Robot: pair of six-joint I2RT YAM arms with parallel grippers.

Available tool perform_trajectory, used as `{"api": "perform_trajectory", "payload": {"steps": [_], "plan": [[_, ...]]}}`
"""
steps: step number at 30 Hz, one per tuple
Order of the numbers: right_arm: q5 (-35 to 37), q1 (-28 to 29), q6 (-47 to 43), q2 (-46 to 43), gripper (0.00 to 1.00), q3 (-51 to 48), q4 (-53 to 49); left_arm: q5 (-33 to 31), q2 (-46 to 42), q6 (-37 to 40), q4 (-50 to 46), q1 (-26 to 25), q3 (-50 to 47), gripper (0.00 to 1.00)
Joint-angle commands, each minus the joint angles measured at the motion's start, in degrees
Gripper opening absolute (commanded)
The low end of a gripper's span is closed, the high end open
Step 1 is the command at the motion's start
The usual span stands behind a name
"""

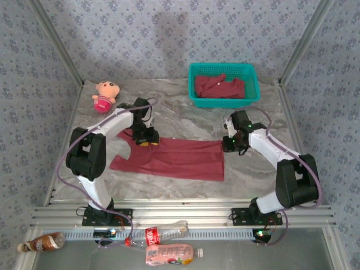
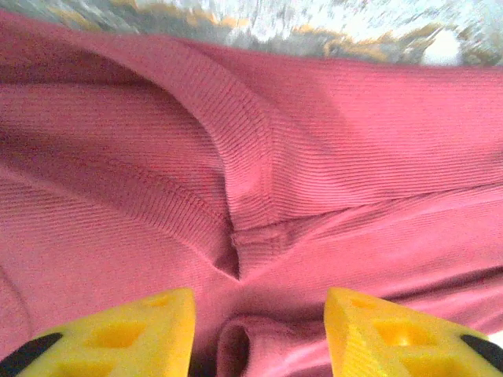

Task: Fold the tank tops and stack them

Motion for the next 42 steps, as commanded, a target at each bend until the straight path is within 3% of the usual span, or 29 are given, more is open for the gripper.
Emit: {"api": "perform_trajectory", "payload": {"steps": [1,6,12,22,29,39,42], "plan": [[-1.04,2.41,2.26,-0.06,0.28,2.58,8.89,-3.29,0.08,2.59,-4.61,4.06,7.28,0.5],[-2.68,6.96,4.29,9.82,0.36,4.59,15.04,-16.11,7.77,3.87,-8.17,9.2,14.89,0.52],[0.16,8.36,5.33,14.73,0.38,2.43,12.12,-21.06,14.58,7.19,-7.73,14.01,19.75,0.52],[1.24,8.64,6.97,13.49,0.38,-2.39,11.14,-22.95,20.38,9.55,-8.66,14.77,23.07,0.48],[0.88,8.64,7.48,13.7,0.38,-3.14,11.73,-23.04,23.55,11.32,-10.08,14.86,27.19,0.33],[0.03,8.21,7.95,13.58,0.37,-3.67,11.82,-19.61,25.6,11.12,-11.07,13.52,28.54,0.39],[-0.18,8.01,7.98,13.56,0.37,-3.73,11.78,-20.87,25.36,11.12,-11.09,13.62,27.11,0.31]]}}
